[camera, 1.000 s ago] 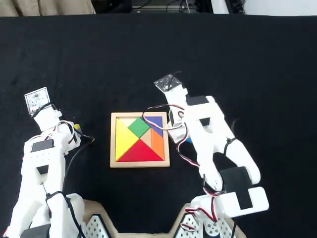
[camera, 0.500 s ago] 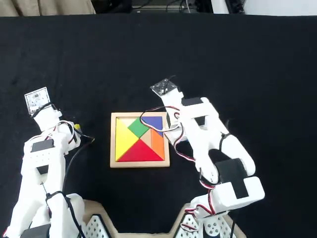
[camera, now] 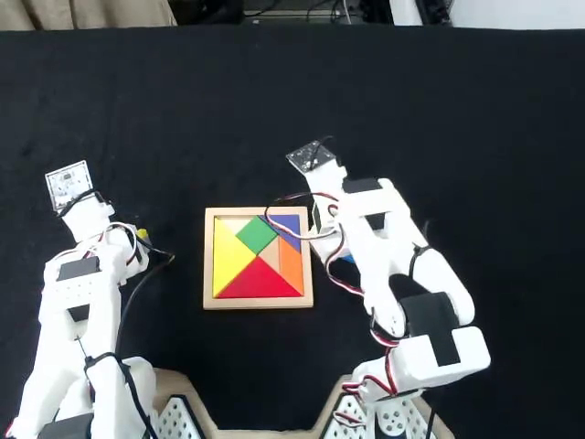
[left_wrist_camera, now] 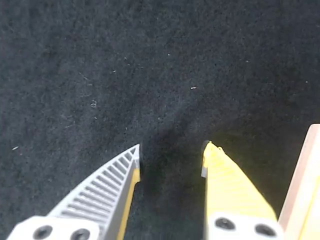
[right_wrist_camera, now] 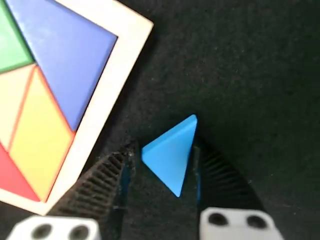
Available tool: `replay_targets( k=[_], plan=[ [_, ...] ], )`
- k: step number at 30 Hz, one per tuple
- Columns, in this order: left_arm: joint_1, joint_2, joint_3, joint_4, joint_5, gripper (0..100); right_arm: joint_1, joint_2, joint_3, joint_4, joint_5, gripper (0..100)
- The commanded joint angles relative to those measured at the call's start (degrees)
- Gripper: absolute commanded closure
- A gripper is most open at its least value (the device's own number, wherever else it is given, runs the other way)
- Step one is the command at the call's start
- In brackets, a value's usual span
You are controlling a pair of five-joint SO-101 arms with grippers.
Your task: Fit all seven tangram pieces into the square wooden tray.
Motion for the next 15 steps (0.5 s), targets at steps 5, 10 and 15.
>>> replay_targets(
  k=[5, 10, 15],
  plan=[
    [0.1, -1.4, -0.5, -0.8, 0.1, 79, 0.3, 0.0, -1.9, -0.3, 0.9, 86.3],
    [0.2, -1.4, -0.5, -0.8, 0.1, 79, 0.0, -3.4, -2.8, 0.1, 4.9, 97.6],
    [0.2, -1.4, -0.5, -0.8, 0.1, 79, 0.0, -7.3, -3.1, 0.2, 11.2, 98.0]
  ],
)
